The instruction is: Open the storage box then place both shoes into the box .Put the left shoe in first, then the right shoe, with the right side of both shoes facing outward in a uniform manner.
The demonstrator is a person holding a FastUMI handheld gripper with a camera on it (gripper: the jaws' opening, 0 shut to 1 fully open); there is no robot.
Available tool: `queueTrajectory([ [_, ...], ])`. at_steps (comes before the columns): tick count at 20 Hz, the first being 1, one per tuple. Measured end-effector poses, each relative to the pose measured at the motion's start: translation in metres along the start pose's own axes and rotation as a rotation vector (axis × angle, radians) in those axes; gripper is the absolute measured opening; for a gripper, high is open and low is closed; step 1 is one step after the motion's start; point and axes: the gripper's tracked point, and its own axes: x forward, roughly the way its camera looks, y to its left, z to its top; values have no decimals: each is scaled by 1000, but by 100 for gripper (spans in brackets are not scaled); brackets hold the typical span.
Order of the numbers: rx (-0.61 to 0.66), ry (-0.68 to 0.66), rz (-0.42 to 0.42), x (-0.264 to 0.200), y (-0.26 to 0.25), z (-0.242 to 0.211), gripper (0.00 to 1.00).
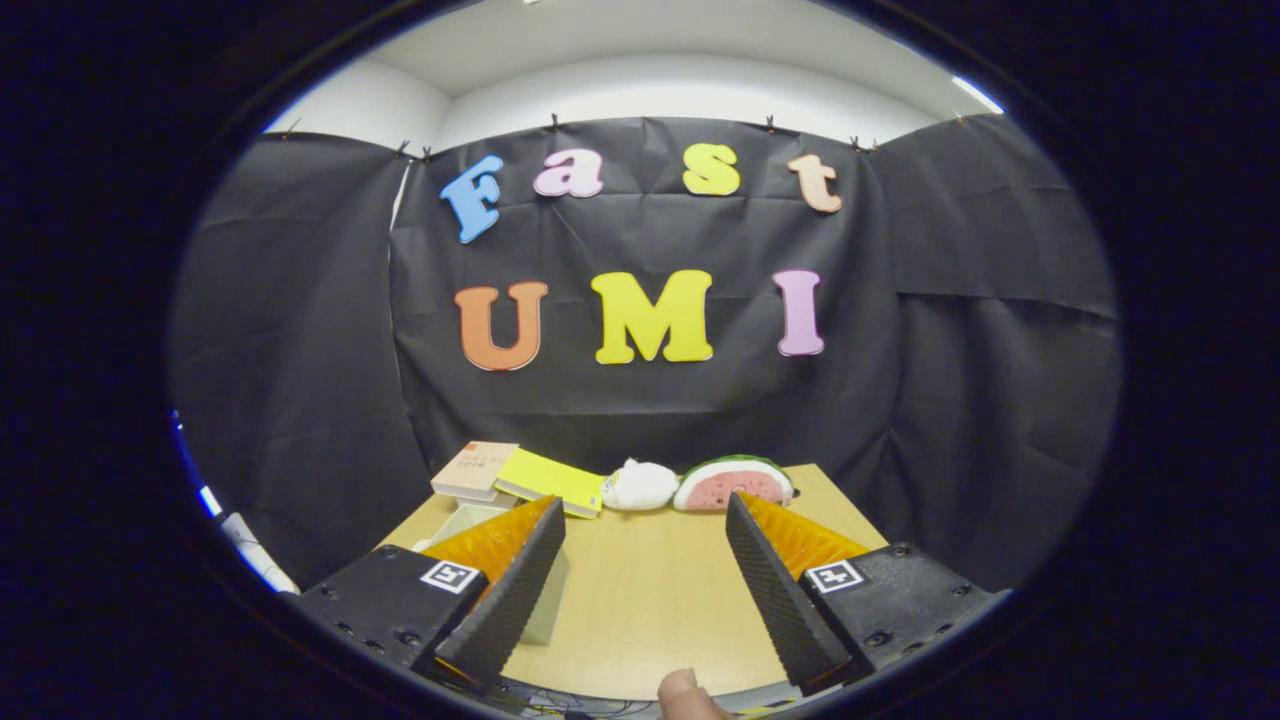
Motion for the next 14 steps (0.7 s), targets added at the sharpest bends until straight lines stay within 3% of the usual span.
queueTrajectory([
  [4,4,-9,-19,-13,-19,-2,100],
  [9,69,-124,44,-29,-8,34,100],
  [14,45,-93,34,-21,1,33,100],
])
